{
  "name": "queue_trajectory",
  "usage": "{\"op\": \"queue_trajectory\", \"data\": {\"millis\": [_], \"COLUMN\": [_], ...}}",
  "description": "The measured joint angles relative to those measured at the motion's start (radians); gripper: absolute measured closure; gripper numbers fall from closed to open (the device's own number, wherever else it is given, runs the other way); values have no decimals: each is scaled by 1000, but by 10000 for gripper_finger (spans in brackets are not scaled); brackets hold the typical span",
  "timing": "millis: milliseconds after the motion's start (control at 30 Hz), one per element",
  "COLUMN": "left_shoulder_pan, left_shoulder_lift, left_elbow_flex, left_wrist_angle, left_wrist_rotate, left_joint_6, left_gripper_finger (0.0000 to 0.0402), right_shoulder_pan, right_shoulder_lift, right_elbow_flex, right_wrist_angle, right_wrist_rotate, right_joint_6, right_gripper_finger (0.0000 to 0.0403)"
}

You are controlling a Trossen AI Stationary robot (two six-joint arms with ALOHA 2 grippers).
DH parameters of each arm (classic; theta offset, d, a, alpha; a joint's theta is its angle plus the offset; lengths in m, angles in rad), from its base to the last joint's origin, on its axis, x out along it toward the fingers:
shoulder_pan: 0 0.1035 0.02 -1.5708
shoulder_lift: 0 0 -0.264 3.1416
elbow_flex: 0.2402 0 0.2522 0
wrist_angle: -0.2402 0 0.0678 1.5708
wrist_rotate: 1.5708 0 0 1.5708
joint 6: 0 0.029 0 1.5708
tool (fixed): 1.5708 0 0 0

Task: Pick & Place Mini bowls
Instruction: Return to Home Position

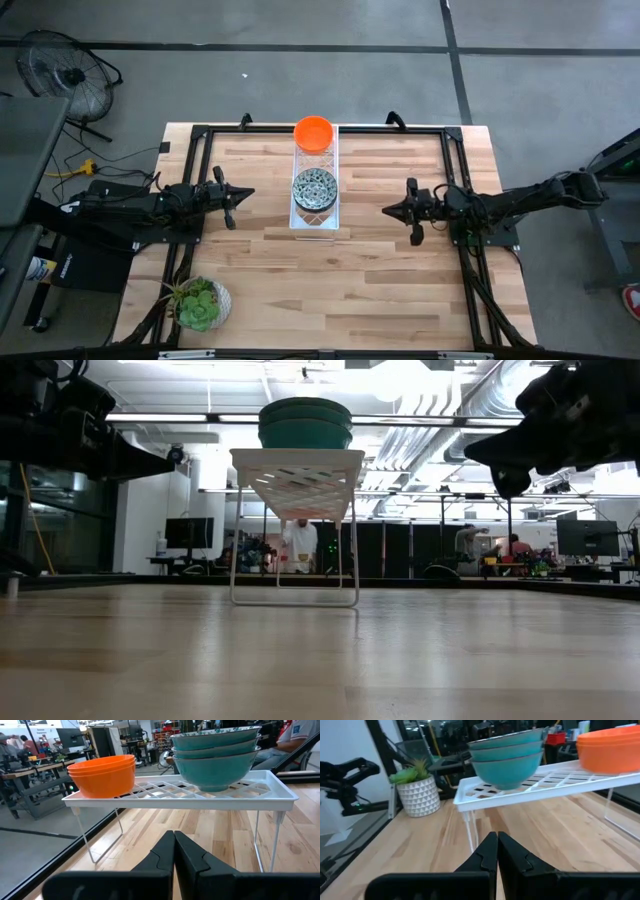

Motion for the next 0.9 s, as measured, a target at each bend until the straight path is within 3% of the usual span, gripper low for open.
{"op": "queue_trajectory", "data": {"millis": [167,900], "left_shoulder_pan": [0,0], "left_shoulder_lift": [0,0], "left_elbow_flex": [0,0], "left_wrist_angle": [0,0], "left_wrist_rotate": [0,0], "left_joint_6": [0,0], "left_gripper_finger": [401,401], "right_shoulder_pan": [0,1], "right_shoulder_lift": [0,0], "right_elbow_flex": [0,0], "right_wrist_angle": [0,9], "right_wrist_rotate": [-44,-8], "right_joint_6": [-5,2], "right_gripper_finger": [403,403]}}
